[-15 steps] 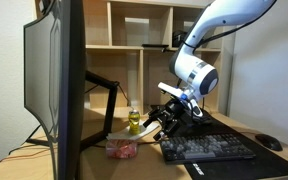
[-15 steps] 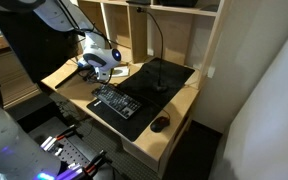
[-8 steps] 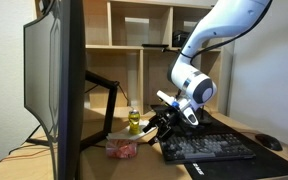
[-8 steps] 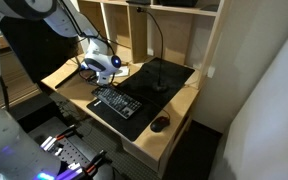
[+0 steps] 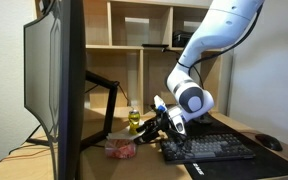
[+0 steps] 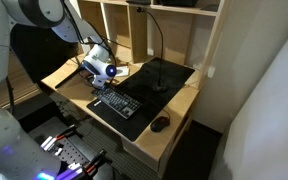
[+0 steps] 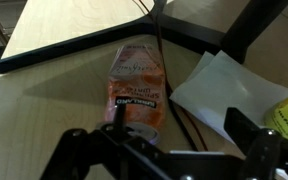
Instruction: Put the pink can upright on the paper
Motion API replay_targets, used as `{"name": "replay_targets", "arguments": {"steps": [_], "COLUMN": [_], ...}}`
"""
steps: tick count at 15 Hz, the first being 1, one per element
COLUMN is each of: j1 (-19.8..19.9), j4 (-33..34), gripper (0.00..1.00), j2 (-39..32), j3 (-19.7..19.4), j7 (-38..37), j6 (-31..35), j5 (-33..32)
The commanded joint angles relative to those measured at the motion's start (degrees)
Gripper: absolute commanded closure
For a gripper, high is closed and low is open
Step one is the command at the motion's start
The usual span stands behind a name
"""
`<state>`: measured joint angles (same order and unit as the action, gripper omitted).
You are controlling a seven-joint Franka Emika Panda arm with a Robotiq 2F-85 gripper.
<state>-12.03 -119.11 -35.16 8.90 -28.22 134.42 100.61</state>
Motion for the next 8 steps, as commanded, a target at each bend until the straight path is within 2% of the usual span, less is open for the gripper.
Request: {"name": "replay_targets", "arguments": {"steps": [1,2,6,8], "j1": [-0.4,-0.41,0.2,0.11], "j4": [-0.02,-0.02,0.03,0.68], "gripper": [0.0,0.0,0.0,0.0], "j2": [0.09,0.09,-0.07,-0.62], "j3": [-0.37,-0.35,-0.67,-0.98], "j7": [-0.4,-0.5,-5.94,-7.0], "j6": [-0.25,-0.27,-5.3,-6.34], "j5": [-0.02,-0.02,-7.21,-8.25]}}
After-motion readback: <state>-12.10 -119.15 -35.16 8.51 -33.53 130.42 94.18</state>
